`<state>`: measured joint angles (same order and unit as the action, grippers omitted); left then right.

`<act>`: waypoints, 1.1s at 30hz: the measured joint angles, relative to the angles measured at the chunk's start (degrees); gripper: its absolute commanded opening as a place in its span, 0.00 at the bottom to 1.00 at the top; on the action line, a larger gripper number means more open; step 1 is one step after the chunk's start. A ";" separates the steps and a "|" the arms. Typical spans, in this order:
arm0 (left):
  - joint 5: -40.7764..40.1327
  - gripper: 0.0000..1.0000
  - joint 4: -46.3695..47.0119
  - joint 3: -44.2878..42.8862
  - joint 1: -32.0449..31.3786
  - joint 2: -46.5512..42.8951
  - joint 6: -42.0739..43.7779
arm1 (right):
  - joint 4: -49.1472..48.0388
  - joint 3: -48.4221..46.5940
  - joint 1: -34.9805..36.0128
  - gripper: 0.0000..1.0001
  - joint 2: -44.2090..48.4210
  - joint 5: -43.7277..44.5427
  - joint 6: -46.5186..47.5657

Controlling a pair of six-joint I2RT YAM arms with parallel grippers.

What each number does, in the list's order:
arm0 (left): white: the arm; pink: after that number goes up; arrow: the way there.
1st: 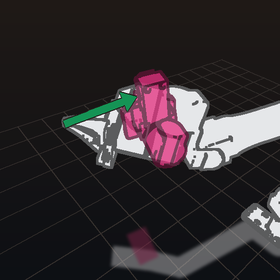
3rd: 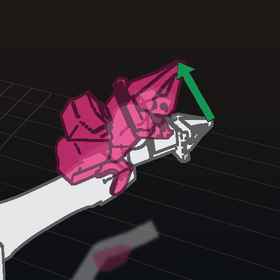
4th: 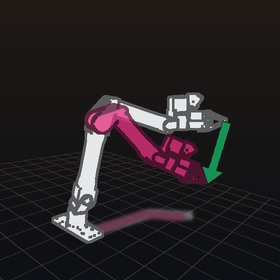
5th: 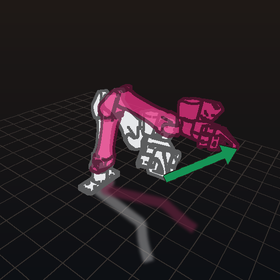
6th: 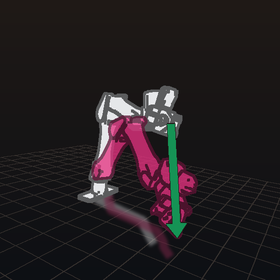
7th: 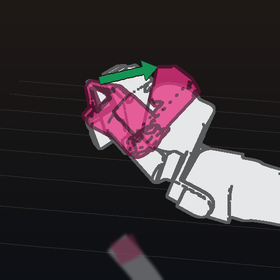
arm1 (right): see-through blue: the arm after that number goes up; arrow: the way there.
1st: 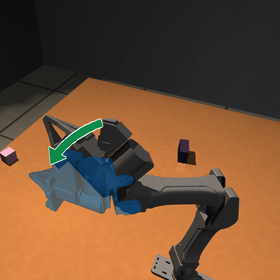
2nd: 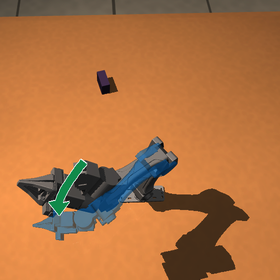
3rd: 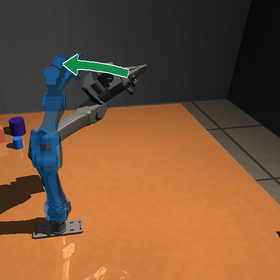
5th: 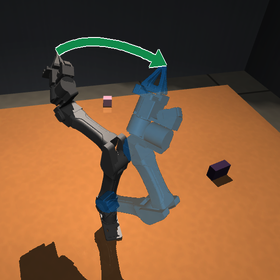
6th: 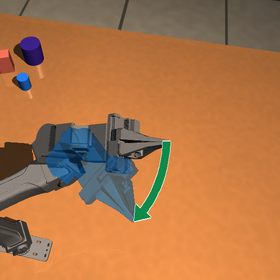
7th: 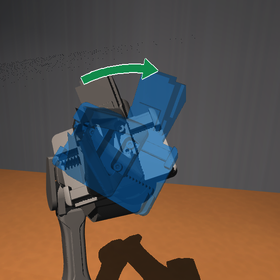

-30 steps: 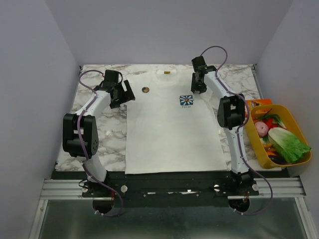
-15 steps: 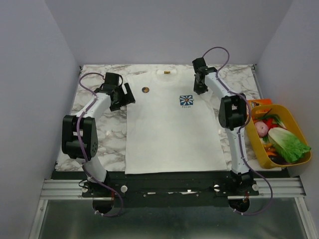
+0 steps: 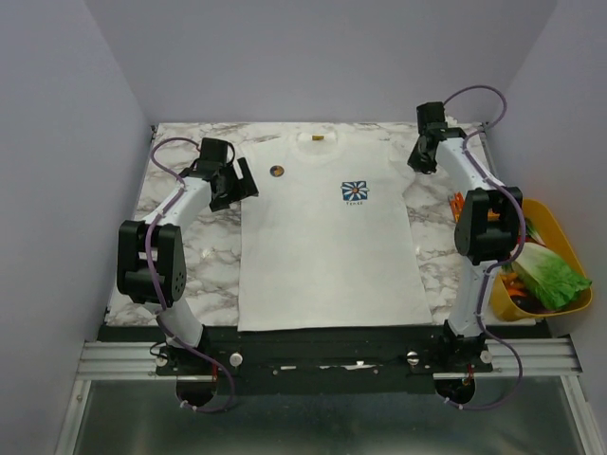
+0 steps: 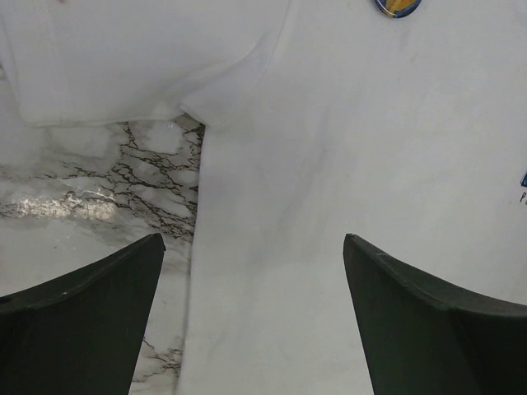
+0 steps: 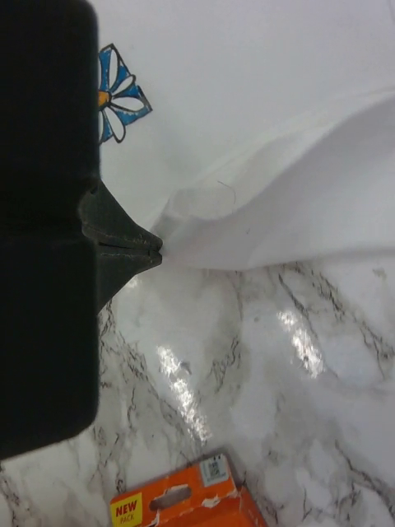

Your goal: Pin the brooch onto the clothing

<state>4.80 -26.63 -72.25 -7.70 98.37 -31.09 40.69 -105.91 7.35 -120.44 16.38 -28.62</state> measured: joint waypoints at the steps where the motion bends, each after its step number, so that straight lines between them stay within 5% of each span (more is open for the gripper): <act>1: 0.00 0.99 0.00 0.00 -0.04 -0.02 0.02 | -0.37 1.29 -1.03 0.01 0.50 -0.11 -0.57; 18: 0.00 0.99 0.42 1.75 -0.96 -2.36 0.31 | -4.98 18.34 -10.08 0.06 3.43 -5.53 -6.54; 19: -0.02 0.99 0.44 1.92 -1.01 -2.49 0.31 | -5.09 18.34 -10.10 0.09 3.67 -5.66 -6.49; 22: -0.02 0.99 0.42 2.29 -1.01 -2.73 0.46 | -5.49 18.34 -10.14 0.40 4.59 -6.45 -6.03; 23: -0.02 0.99 0.42 2.32 -1.01 -2.78 0.50 | -5.64 18.34 -10.16 0.61 4.87 -6.62 -5.73; 26: -0.04 0.99 0.42 2.34 -1.01 -2.93 0.72 | -6.12 18.36 -10.16 0.94 6.21 -6.84 -4.68; 33: -0.31 0.99 0.35 2.43 -1.01 -4.70 1.31 | -7.67 19.98 -10.19 1.00 13.16 -7.87 -2.21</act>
<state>4.49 -26.28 -69.82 -8.71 93.67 -29.78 33.01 -85.93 -2.83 -107.28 8.51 -30.83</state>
